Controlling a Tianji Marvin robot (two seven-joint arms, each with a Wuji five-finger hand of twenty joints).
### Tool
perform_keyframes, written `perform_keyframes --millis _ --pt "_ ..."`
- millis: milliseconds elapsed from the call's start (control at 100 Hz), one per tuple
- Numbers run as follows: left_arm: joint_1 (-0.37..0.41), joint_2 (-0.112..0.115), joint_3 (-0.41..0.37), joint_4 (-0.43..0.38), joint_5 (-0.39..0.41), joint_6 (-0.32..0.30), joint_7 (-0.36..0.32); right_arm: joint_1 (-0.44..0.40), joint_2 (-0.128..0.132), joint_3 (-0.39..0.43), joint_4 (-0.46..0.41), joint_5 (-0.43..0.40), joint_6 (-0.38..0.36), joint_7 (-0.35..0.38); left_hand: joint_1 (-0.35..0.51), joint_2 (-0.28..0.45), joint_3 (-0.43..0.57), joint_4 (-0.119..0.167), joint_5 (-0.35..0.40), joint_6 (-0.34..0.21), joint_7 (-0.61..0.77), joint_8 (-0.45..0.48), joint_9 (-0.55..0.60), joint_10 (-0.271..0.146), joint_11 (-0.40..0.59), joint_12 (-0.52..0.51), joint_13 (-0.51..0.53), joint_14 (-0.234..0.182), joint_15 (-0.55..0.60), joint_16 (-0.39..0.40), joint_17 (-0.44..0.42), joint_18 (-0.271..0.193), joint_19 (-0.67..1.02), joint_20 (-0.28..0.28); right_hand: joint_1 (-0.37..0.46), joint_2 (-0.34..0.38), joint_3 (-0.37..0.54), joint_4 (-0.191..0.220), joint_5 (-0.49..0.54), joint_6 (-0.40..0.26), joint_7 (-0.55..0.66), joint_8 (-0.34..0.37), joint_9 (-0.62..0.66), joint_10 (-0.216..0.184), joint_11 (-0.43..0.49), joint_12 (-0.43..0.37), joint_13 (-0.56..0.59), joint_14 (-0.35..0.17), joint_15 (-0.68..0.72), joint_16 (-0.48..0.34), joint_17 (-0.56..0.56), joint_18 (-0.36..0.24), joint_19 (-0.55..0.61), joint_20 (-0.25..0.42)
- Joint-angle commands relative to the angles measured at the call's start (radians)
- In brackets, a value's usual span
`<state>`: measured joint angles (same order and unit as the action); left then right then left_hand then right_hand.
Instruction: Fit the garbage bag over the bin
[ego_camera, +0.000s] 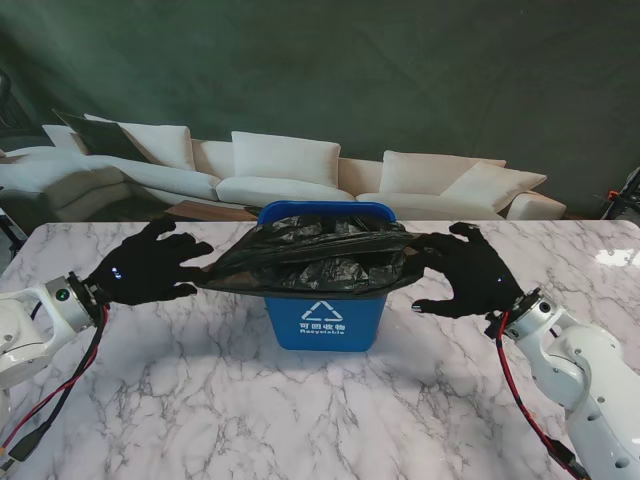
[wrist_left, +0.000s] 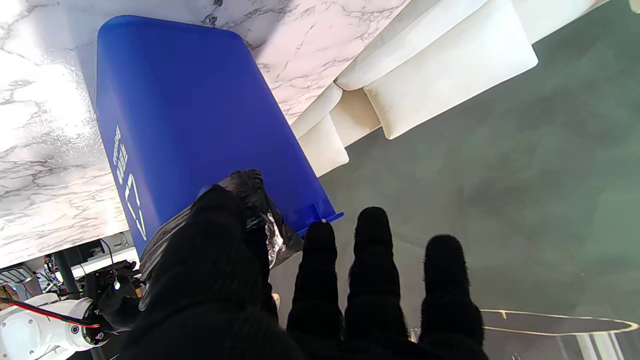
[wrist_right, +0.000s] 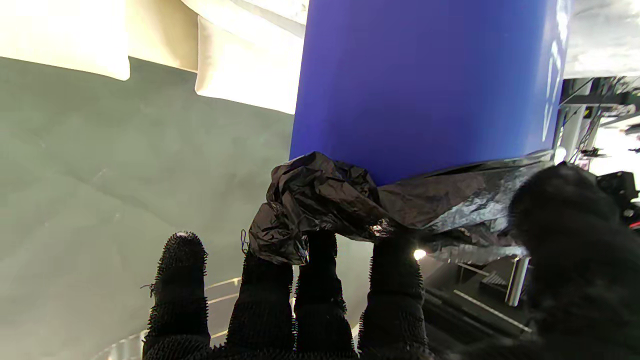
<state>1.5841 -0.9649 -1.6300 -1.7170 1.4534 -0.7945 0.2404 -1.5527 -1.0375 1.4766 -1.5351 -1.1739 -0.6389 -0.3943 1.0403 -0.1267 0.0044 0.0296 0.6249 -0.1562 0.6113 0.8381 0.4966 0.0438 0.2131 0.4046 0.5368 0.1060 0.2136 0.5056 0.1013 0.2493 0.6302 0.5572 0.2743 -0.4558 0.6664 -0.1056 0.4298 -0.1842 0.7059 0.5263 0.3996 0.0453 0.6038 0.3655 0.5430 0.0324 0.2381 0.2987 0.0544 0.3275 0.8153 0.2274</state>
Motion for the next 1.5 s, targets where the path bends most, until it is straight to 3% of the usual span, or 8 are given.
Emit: perform_keyframes --millis 0,190,300,690,820,1020,1240,1490 --pt "0.0 -0.001 0.002 0.008 0.0 -0.004 -0.017 -0.017 -0.01 0.012 -0.007 0.006 0.014 0.001 0.011 0.018 -0.001 0.004 0.014 0.028 0.029 0.0 -0.033 0.015 -0.009 -0.01 -0.02 0.009 0.009 0.003 -0.022 0.006 -0.023 0.002 -0.049 -0.021 -0.023 0.025 -0.048 0.077 -0.041 -0.036 -0.033 0.014 -0.004 -0.006 -0.022 0.031 -0.005 0.008 -0.023 0.001 -0.019 0.017" --pt "-0.002 -0.002 0.005 0.004 -0.006 -0.005 -0.032 -0.04 -0.026 0.035 -0.022 0.084 0.025 0.048 0.011 0.017 -0.001 0.004 0.014 0.028 0.031 0.0 -0.03 0.014 -0.01 -0.009 -0.02 0.01 0.009 0.002 -0.022 0.007 -0.025 0.002 -0.112 -0.044 -0.041 0.018 0.061 0.201 -0.109 -0.122 -0.043 0.035 -0.019 -0.017 -0.036 0.037 -0.012 0.007 -0.029 0.006 -0.031 0.024" --pt "-0.005 -0.002 0.008 0.005 -0.005 -0.005 -0.032 -0.044 -0.026 0.038 -0.018 0.084 0.03 0.046 0.012 0.017 0.0 0.004 0.016 0.027 0.034 0.001 -0.03 0.015 -0.011 -0.009 -0.02 0.011 0.009 0.002 -0.023 0.006 -0.026 0.002 -0.12 -0.055 -0.017 0.013 0.147 -0.056 0.083 0.021 -0.07 0.042 -0.035 -0.029 -0.065 0.041 -0.028 0.002 -0.036 0.013 -0.046 0.035" --pt "-0.004 -0.003 0.01 0.001 -0.005 0.0 -0.042 -0.049 -0.03 0.036 -0.001 0.115 0.037 0.059 0.013 0.017 0.001 0.004 0.016 0.027 0.034 0.001 -0.03 0.015 -0.012 -0.009 -0.021 0.01 0.008 0.002 -0.023 0.007 -0.03 0.002 0.051 0.233 -0.28 0.029 0.481 -0.223 0.092 -0.091 -0.029 -0.055 -0.19 -0.123 -0.144 0.017 -0.108 -0.044 -0.092 -0.011 -0.169 0.036" --pt "-0.004 -0.003 0.012 0.001 -0.007 0.001 -0.044 -0.053 -0.019 0.026 0.004 0.07 0.048 0.063 0.012 0.017 0.0 0.003 0.016 0.028 0.034 0.001 -0.029 0.015 -0.012 -0.009 -0.02 0.011 0.008 0.002 -0.023 0.008 -0.032 0.002 0.104 0.245 -0.365 0.022 0.277 -0.266 0.031 -0.257 -0.097 -0.042 -0.251 -0.146 -0.188 0.017 -0.14 -0.064 -0.106 -0.015 -0.215 0.046" --pt "-0.007 -0.003 0.013 0.002 -0.008 -0.001 -0.041 -0.044 -0.023 0.004 0.025 0.081 0.049 0.042 0.013 0.016 0.001 0.003 0.017 0.028 0.034 0.001 -0.03 0.015 -0.013 -0.009 -0.021 0.012 0.008 0.002 -0.023 0.006 -0.033 0.003 0.031 0.096 -0.188 0.044 -0.037 -0.267 -0.059 -0.263 -0.172 -0.006 -0.24 -0.146 -0.19 0.032 -0.15 -0.069 -0.09 -0.005 -0.238 0.067" --pt "-0.007 -0.003 0.011 0.002 -0.007 -0.002 -0.04 -0.075 -0.055 0.021 -0.009 0.268 0.049 0.111 0.013 0.016 0.001 0.003 0.018 0.027 0.035 0.002 -0.029 0.015 -0.013 -0.009 -0.021 0.012 0.008 0.002 -0.024 0.008 -0.034 0.003 0.054 -0.038 -0.117 0.03 0.121 -0.275 0.046 -0.162 -0.221 0.015 -0.289 -0.177 -0.215 0.077 -0.178 -0.096 -0.091 0.047 -0.271 0.042" --pt "-0.01 -0.003 0.017 0.003 -0.01 -0.003 -0.046 -0.099 -0.069 0.042 -0.036 0.335 0.053 0.121 0.013 0.016 0.001 0.003 0.017 0.029 0.036 0.004 -0.03 0.016 -0.014 -0.009 -0.021 0.011 0.008 0.001 -0.024 0.008 -0.035 0.004 0.054 -0.031 -0.117 0.028 -0.124 -0.218 -0.073 -0.141 -0.215 0.004 -0.231 -0.148 -0.198 0.074 -0.17 -0.1 -0.079 0.054 -0.267 0.027"
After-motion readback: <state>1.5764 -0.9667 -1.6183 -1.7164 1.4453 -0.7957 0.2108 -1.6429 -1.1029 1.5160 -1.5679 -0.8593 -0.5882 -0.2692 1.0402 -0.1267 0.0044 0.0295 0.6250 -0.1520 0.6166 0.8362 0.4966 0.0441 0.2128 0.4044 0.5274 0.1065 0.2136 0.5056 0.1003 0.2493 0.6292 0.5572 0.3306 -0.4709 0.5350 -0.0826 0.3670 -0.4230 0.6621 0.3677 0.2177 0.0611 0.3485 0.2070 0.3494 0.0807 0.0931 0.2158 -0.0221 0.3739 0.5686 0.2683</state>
